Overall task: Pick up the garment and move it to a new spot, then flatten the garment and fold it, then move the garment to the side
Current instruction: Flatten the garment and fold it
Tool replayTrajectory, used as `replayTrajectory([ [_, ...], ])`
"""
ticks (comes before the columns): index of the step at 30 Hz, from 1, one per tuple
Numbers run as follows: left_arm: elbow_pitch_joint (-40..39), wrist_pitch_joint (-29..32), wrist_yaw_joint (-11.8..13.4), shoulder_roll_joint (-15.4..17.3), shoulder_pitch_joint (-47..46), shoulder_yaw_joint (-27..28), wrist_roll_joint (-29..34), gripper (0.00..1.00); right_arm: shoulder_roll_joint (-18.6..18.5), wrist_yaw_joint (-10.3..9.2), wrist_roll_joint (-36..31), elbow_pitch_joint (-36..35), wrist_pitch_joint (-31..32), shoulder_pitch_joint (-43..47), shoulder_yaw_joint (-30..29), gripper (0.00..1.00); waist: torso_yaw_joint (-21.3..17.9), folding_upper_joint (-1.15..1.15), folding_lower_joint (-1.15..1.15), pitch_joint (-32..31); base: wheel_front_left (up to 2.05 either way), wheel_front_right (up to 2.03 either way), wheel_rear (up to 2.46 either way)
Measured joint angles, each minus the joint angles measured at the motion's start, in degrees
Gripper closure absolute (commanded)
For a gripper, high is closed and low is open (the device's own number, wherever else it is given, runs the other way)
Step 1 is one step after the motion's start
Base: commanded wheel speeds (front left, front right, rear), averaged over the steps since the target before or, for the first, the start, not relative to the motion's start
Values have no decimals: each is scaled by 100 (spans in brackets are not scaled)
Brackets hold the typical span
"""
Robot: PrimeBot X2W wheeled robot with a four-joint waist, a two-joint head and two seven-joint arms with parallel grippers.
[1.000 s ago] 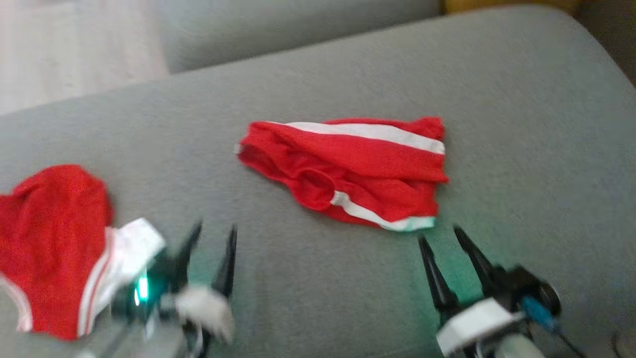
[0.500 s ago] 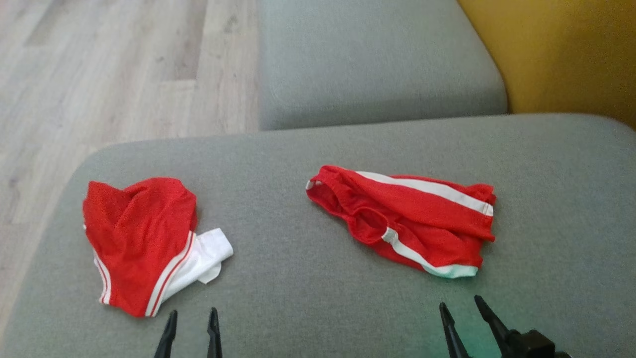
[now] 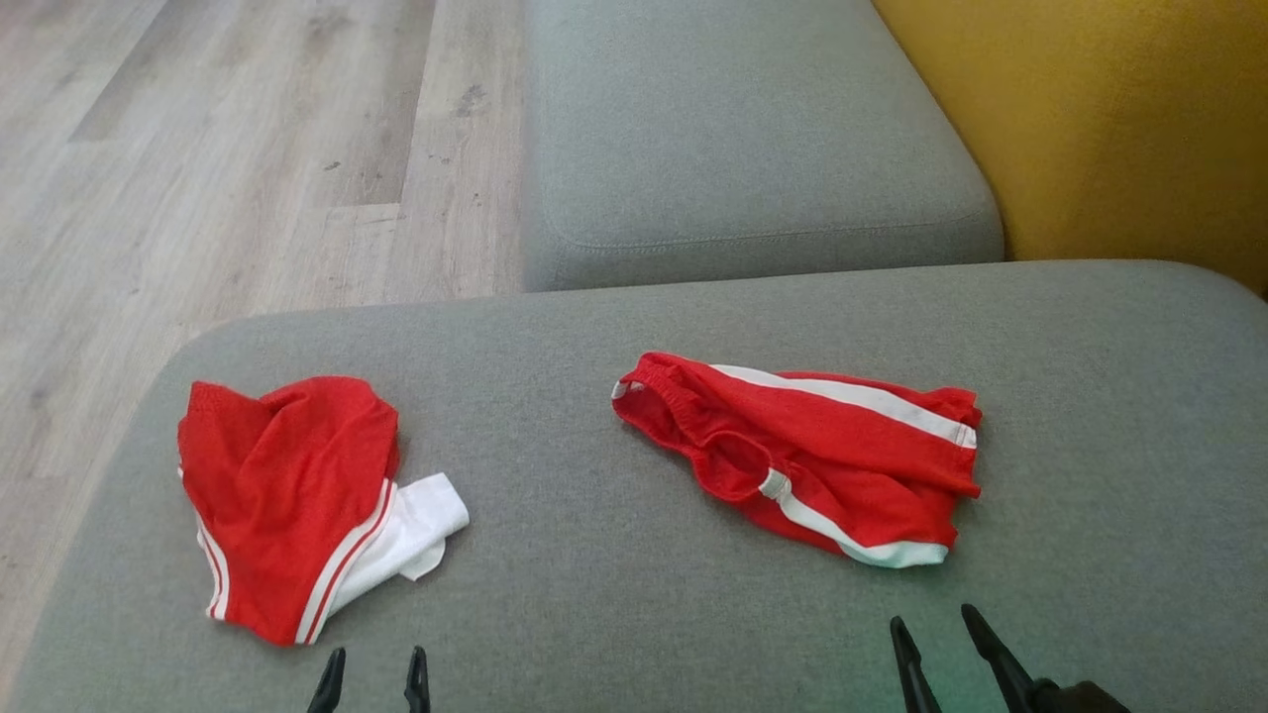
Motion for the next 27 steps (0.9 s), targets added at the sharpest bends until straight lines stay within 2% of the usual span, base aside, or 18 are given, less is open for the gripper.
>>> replayTrajectory([
  [21, 210, -1, -48, -43, 13, -19, -15, 0, 0, 0, -10, -3, 0, -2, -5, 0, -203, 0, 1, 78, 0, 0, 0],
  [24, 361, -1, -111, -43, -3, -91, -20, 0, 0, 0, -36, 1, 0, -12, 53, 0, -293, 0, 1, 143, 0, 0, 0],
  [27, 595, -1, -312, -44, -185, -272, -42, 0, 0, 0, -112, 9, 0, -62, 130, 0, -402, 0, 1, 269, 0, 0, 0],
])
